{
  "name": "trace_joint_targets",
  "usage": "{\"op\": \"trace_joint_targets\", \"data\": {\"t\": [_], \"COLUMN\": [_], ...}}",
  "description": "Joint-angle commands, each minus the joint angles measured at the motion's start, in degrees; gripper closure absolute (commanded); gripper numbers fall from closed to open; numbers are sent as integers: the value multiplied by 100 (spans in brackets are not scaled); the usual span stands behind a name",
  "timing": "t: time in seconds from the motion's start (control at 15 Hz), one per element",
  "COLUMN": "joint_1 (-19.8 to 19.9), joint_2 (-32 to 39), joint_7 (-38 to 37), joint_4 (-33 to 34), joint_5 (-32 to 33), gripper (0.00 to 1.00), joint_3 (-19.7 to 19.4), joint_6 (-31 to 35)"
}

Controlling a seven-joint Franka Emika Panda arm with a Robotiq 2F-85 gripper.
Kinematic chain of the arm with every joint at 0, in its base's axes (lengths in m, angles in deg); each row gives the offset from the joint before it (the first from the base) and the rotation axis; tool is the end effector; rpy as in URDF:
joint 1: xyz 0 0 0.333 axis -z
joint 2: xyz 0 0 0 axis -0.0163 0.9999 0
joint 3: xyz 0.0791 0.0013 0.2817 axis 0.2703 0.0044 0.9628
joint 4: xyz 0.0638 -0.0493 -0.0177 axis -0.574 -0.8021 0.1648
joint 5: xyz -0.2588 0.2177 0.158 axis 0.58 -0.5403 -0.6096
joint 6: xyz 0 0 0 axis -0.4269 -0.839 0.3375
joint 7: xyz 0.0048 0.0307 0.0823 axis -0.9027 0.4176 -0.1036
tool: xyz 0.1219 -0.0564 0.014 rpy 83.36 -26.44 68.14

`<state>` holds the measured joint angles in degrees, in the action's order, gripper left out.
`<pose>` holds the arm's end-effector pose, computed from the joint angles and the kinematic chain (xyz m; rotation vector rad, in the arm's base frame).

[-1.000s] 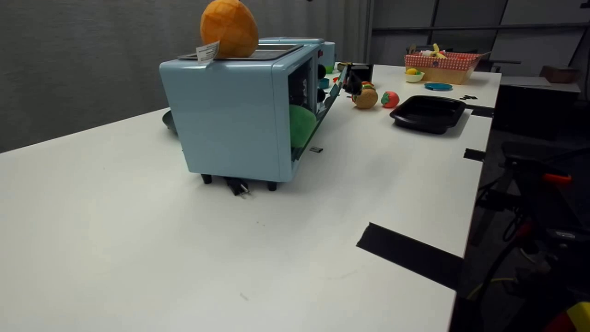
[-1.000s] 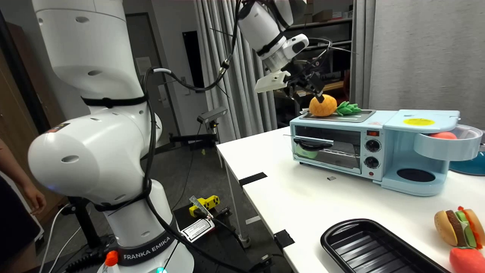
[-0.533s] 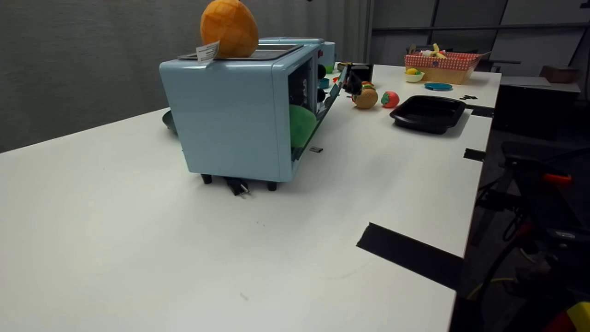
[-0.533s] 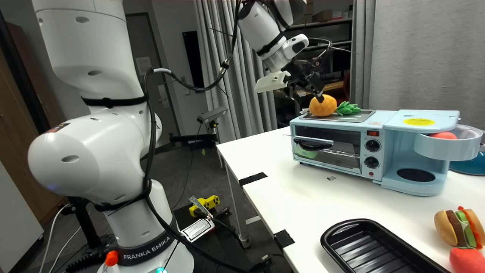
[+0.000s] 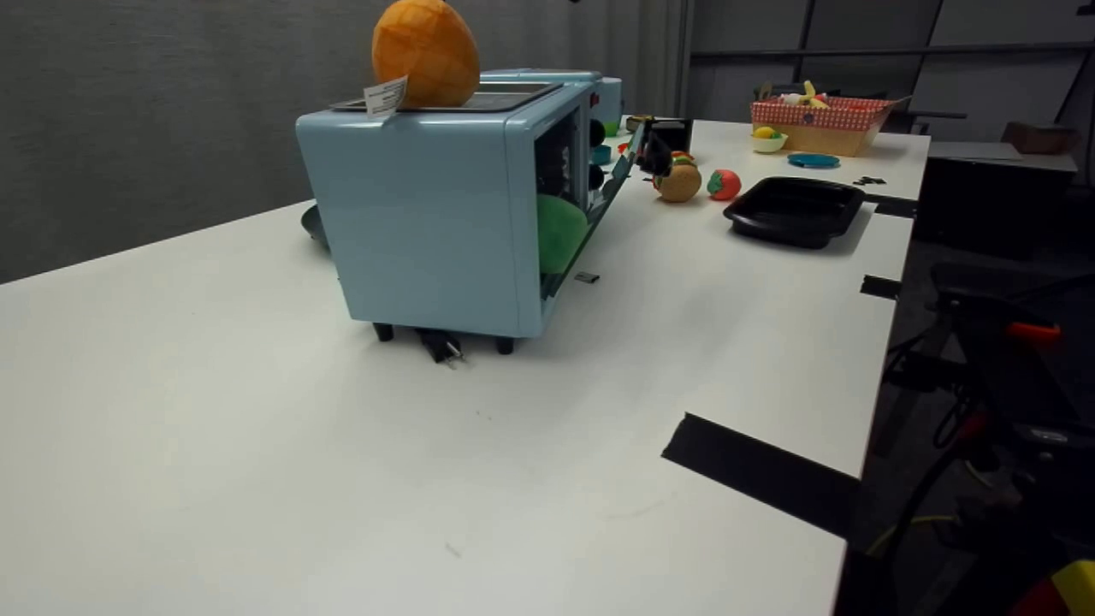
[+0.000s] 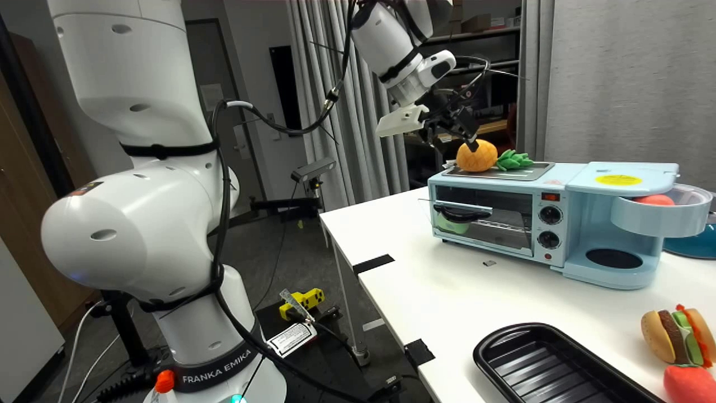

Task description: Remove the toy burger from the breakfast station oven, close the breakfast station oven door

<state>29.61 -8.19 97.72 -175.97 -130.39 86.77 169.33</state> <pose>0.4713 0.0728 0.3855 2.8957 0.1173 0.9115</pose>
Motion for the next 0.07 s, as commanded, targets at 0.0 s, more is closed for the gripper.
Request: {"op": "trace_joint_targets", "data": {"t": [0.0], "joint_1": [0], "joint_2": [0], "joint_7": [0], "joint_4": [0], "joint_5": [0], "gripper": [0], "joint_3": [0], "joint_6": [0]}}
